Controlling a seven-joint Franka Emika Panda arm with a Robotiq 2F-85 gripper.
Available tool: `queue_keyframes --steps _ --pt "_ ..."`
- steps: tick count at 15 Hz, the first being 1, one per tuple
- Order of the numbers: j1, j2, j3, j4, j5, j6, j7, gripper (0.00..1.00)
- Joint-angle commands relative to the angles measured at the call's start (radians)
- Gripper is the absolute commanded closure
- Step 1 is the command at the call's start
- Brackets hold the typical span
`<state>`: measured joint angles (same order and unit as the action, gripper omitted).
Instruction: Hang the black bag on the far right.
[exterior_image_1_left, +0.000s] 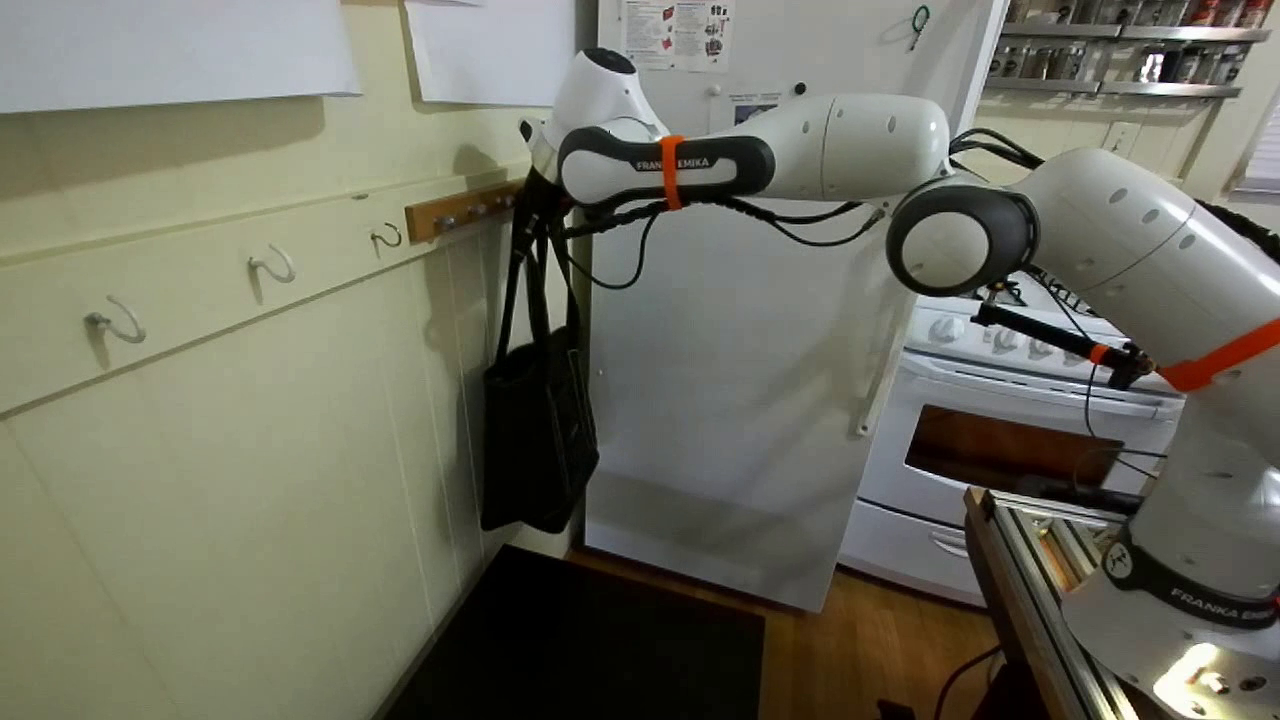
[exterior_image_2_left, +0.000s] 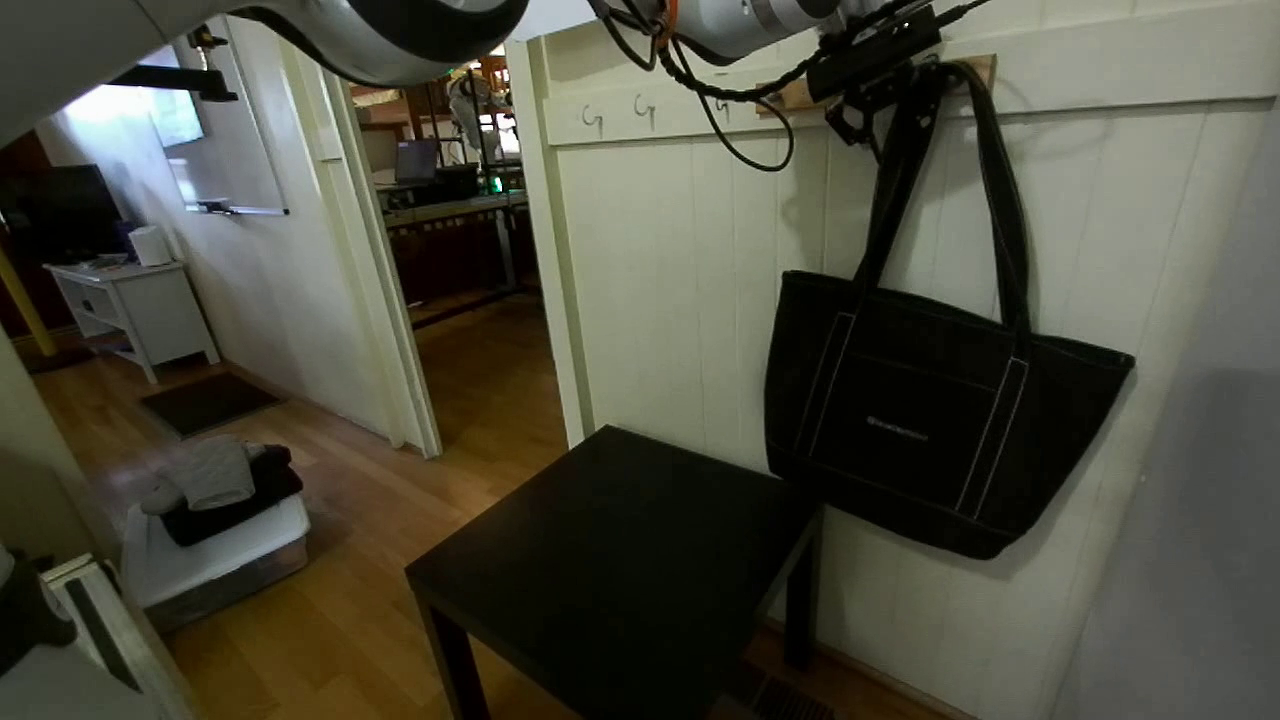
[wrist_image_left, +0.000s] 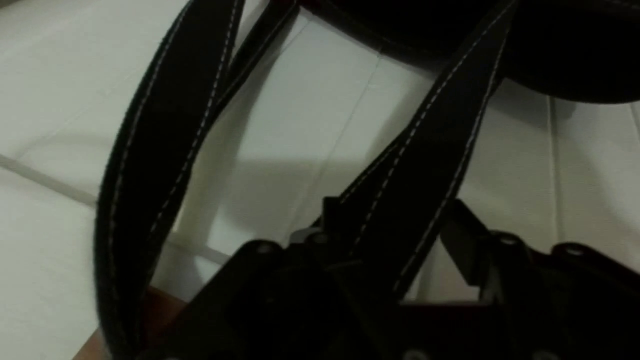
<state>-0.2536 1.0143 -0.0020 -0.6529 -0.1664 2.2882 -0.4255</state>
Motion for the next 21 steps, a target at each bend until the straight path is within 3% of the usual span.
queue_keyframes --steps 1,2,4,21 --pt "0.005 0.021 0.006 0.051 0.011 -0.046 0.013 0.12" --pt "0.007 0.021 0.004 0.047 0.01 -0.046 0.026 0.04" --pt "0.011 0.019 0.0 0.042 0.01 -0.048 0.056 0.0" --pt "0.03 -0.087 -0.012 -0.086 0.004 -0.142 0.357 0.0"
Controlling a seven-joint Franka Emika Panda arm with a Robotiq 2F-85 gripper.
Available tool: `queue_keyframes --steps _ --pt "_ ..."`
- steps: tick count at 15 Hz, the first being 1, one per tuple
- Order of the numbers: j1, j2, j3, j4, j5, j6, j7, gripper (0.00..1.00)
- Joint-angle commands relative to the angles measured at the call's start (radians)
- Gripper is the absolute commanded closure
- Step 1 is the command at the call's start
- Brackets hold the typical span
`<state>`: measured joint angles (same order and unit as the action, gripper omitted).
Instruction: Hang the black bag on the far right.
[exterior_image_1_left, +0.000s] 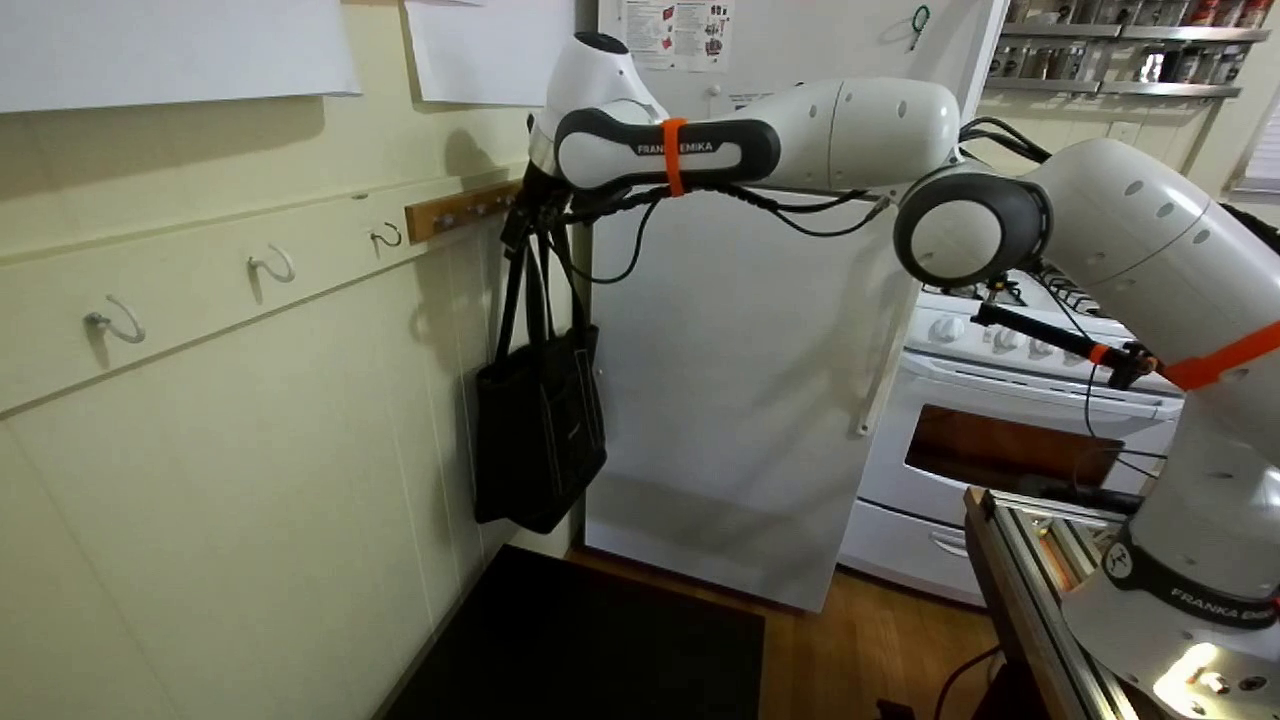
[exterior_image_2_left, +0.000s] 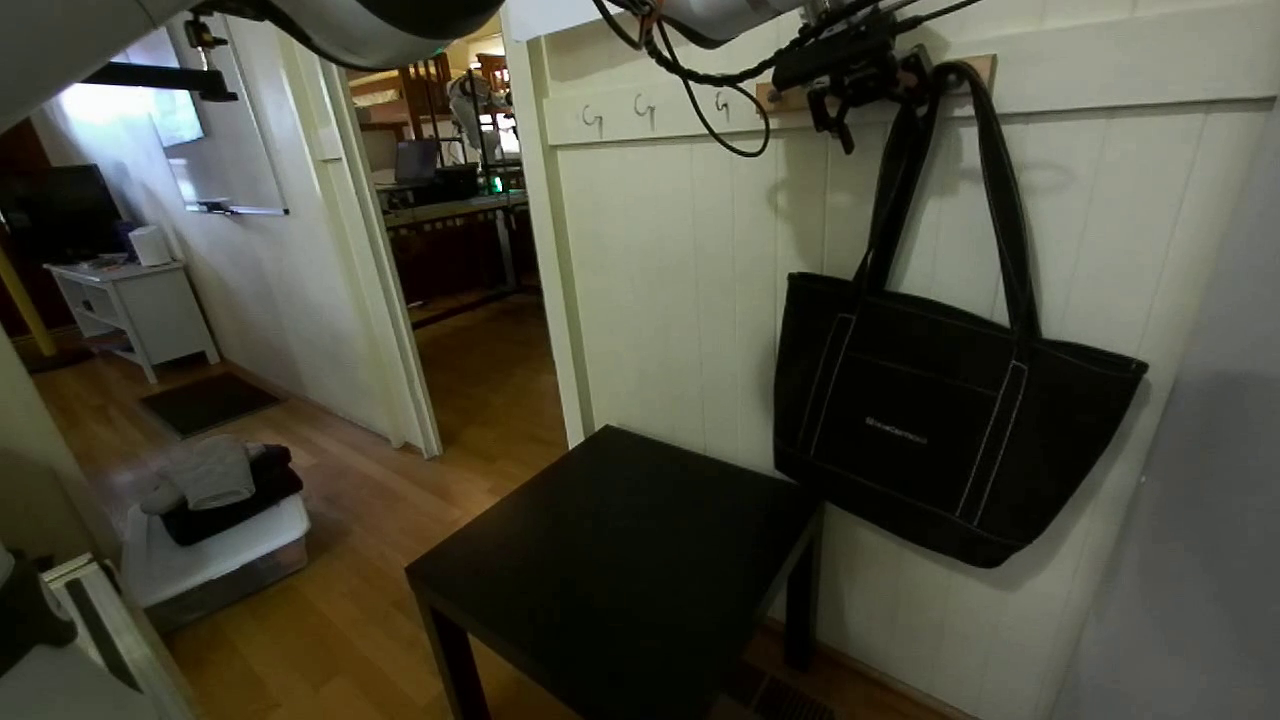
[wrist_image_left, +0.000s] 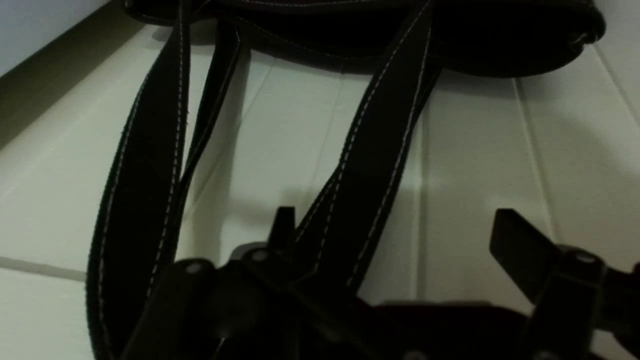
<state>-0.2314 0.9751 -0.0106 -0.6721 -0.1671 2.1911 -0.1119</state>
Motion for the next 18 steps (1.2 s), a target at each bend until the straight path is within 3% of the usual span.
queue_keyframes --steps 1,8,18 --pt "0.011 -0.056 -0.006 -0.08 0.002 -0.049 0.059 0.0" --pt "0.017 -0.16 0.019 -0.243 0.018 -0.081 0.136 0.0" --pt "0.016 -0.405 0.023 -0.666 -0.001 0.028 0.235 0.0"
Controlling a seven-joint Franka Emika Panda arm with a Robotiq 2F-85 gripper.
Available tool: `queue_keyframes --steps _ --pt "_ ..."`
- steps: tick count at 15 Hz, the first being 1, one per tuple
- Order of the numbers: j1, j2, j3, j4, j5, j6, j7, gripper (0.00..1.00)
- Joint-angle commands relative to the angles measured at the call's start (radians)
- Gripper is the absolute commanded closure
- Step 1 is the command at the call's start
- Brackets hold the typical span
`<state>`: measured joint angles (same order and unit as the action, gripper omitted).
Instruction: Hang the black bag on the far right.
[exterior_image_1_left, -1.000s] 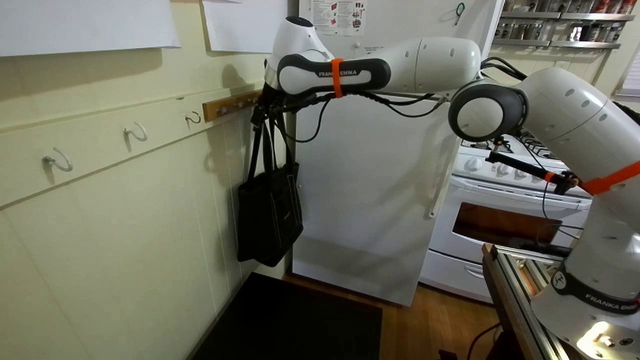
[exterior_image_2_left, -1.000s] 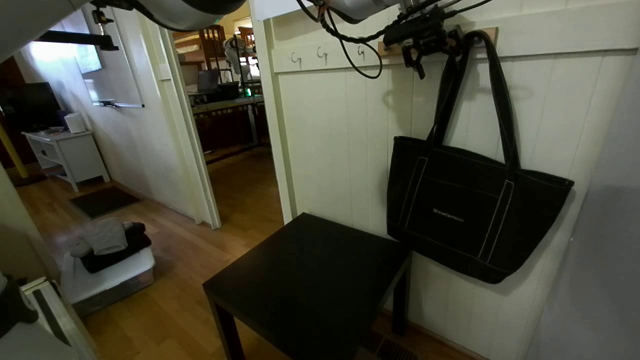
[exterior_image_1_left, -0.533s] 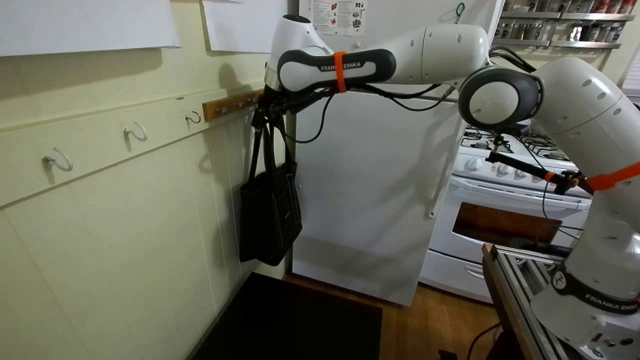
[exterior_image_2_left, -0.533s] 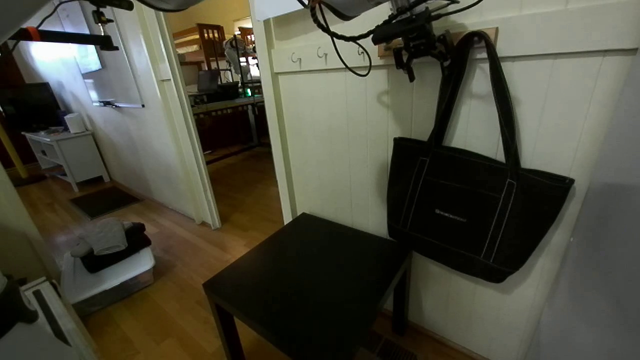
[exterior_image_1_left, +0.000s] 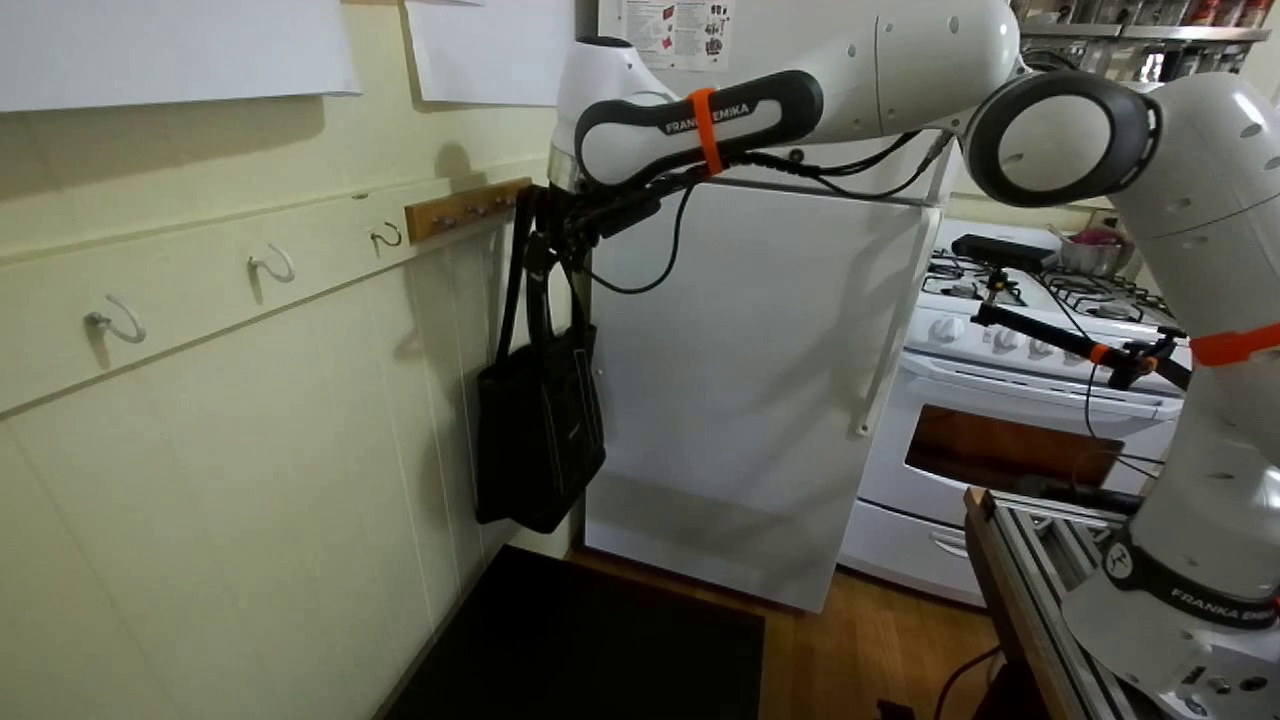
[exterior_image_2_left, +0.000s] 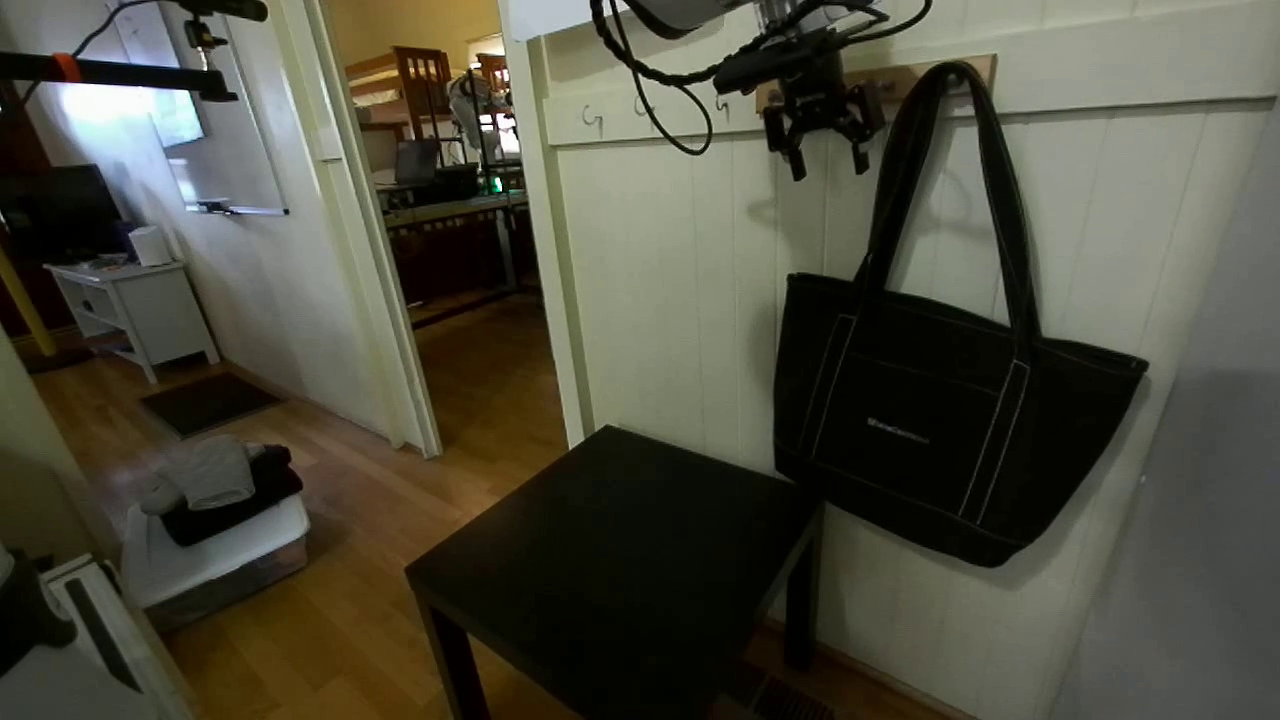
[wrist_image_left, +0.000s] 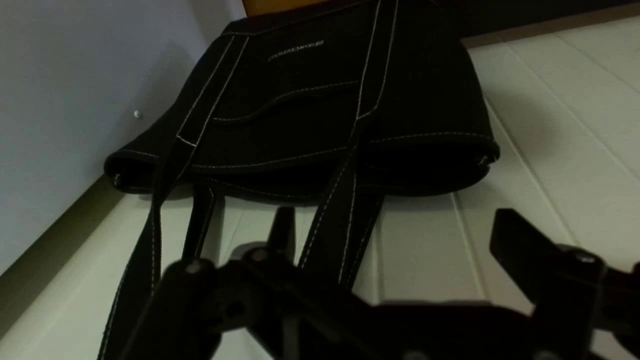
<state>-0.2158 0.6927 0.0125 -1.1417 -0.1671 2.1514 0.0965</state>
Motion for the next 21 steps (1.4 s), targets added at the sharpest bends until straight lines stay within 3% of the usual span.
queue_keyframes --steps 1,2,10,21 --pt "-0.001 -0.151 0.0 -0.238 -0.003 0.086 0.023 0.0" --pt "0.027 -0.176 -0.043 -0.281 0.042 0.11 -0.006 0.0" --pt "0.083 -0.368 -0.108 -0.593 0.003 0.212 0.009 0.0" --pt "0.13 -0.544 -0.143 -0.803 -0.117 0.231 0.034 0.0"
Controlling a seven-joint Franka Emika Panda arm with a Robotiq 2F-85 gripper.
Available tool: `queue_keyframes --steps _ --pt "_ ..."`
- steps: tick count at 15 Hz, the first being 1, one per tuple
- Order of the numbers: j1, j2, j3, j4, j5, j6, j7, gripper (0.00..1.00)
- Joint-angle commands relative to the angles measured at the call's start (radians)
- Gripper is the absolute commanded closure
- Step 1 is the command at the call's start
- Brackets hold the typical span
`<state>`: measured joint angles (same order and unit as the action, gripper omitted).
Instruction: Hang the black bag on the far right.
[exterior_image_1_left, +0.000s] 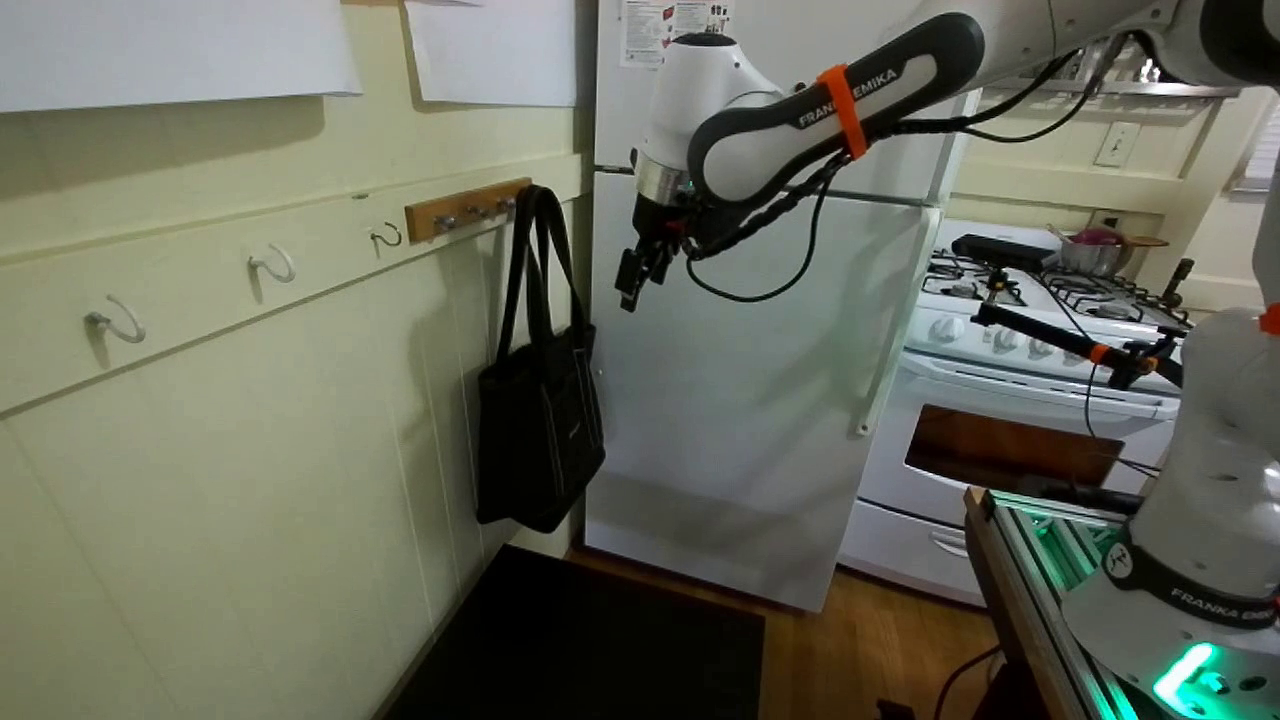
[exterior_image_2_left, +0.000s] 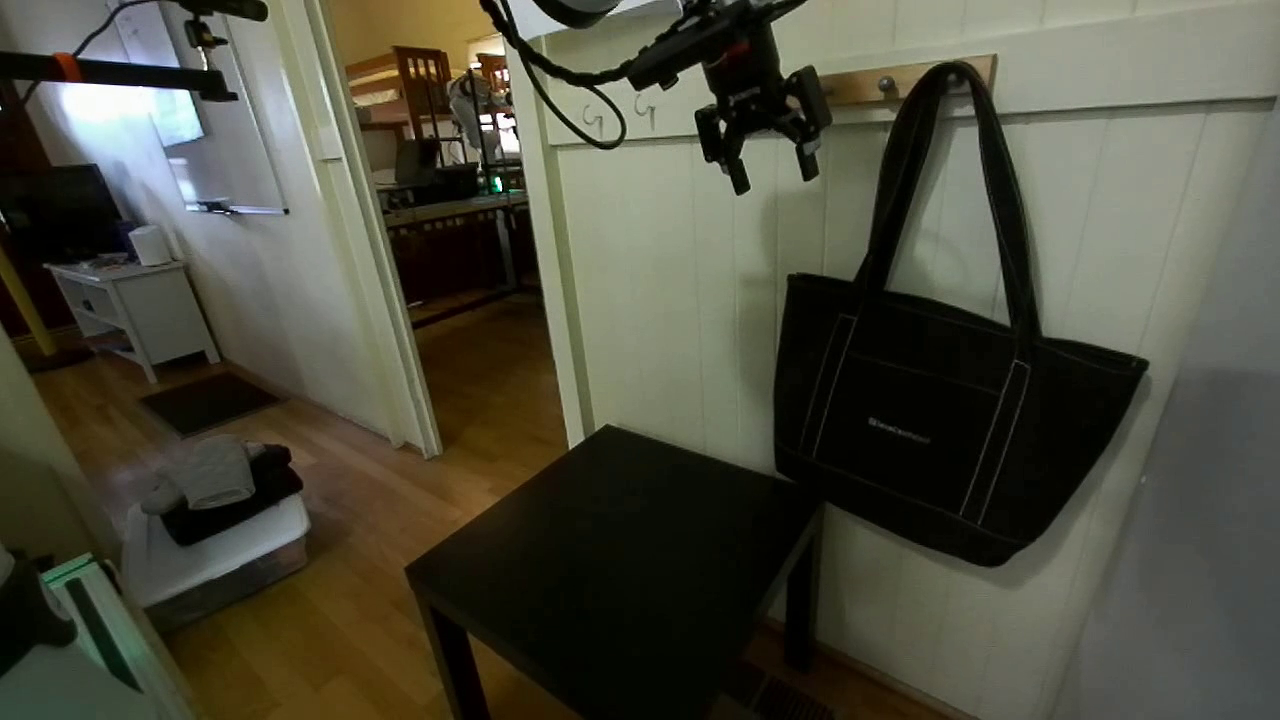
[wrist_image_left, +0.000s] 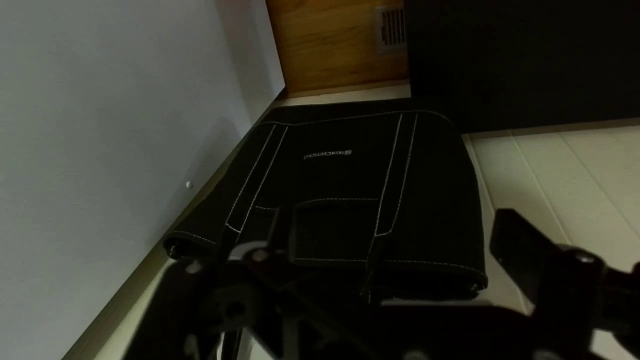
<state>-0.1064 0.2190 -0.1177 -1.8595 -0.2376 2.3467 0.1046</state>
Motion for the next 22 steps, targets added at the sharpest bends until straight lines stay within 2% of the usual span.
queue_keyframes --steps 1,12,22 --pt "0.022 -0.088 -0.011 -0.099 -0.053 0.044 0.027 0.0" --pt "0.026 -0.21 0.006 -0.196 -0.163 0.094 0.063 0.0" --pt "0.02 -0.246 0.019 -0.216 -0.207 0.082 0.099 0.0"
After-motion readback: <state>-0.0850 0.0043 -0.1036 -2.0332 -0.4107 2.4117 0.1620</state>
